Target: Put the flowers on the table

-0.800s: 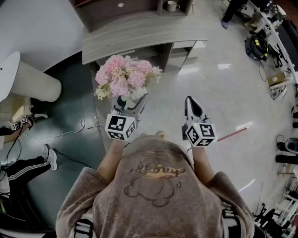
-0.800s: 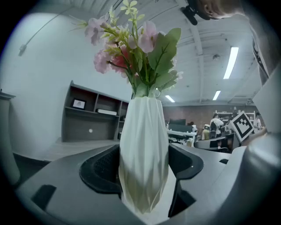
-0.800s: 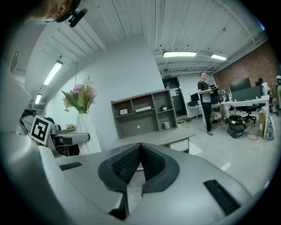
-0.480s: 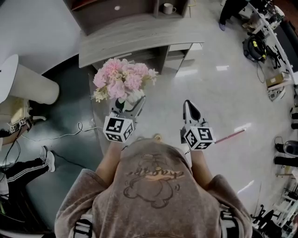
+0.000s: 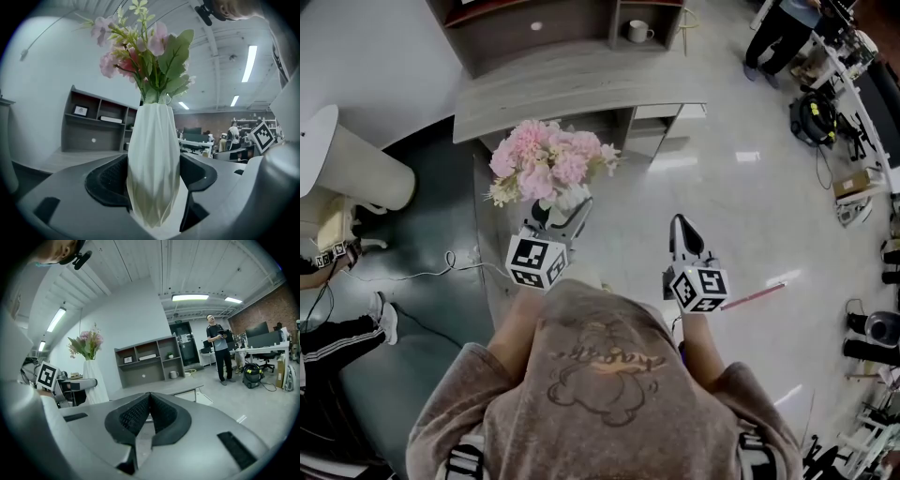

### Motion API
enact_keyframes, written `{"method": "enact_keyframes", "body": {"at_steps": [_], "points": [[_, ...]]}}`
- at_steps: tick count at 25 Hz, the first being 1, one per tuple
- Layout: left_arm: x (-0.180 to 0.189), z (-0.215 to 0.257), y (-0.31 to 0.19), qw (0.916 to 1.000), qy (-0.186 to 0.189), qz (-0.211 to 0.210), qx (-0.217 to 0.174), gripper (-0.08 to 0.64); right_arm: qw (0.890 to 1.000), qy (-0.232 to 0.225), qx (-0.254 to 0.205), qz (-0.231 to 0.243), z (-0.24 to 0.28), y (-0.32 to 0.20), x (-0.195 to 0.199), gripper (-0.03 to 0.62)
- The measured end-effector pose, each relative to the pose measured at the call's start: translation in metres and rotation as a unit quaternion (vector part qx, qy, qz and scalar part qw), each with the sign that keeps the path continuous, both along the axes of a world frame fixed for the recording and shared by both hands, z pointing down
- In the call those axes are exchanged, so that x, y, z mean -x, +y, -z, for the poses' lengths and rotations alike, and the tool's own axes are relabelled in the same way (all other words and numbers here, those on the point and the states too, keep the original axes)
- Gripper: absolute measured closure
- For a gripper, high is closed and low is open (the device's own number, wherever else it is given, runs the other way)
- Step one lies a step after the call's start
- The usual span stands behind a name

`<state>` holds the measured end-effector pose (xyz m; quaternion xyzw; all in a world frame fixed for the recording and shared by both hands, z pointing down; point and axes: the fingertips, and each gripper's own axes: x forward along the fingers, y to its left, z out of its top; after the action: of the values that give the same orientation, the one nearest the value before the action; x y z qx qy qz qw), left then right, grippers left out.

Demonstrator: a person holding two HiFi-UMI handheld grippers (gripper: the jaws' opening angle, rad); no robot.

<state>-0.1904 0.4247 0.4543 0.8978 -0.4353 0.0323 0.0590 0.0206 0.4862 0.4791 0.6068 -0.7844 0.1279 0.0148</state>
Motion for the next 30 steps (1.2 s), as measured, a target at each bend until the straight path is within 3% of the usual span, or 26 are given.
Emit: {"method": "enact_keyframes", "body": {"at_steps": [7,15,30], "points": [[-0.015,0.014,-0.053,1.0000,-0.005,-0.003,-0.004,0.210,1.000,-0.007,0.003,0.007,0.004,-0.050,-0.005,0.607],[-0.058,0.018,-0.158,0.9996,-0.002,-0.028,-0.001,0.210,1.000,-0.011,0.013,-0.008,0.000,-0.143,-0.037,0.607],[-0.111,0.038,-0.407,0.9972,-0.007,-0.075,0.002,0.210,0.999,-0.009,0.018,-0.044,0.022,-0.380,-0.078,0.607]]}}
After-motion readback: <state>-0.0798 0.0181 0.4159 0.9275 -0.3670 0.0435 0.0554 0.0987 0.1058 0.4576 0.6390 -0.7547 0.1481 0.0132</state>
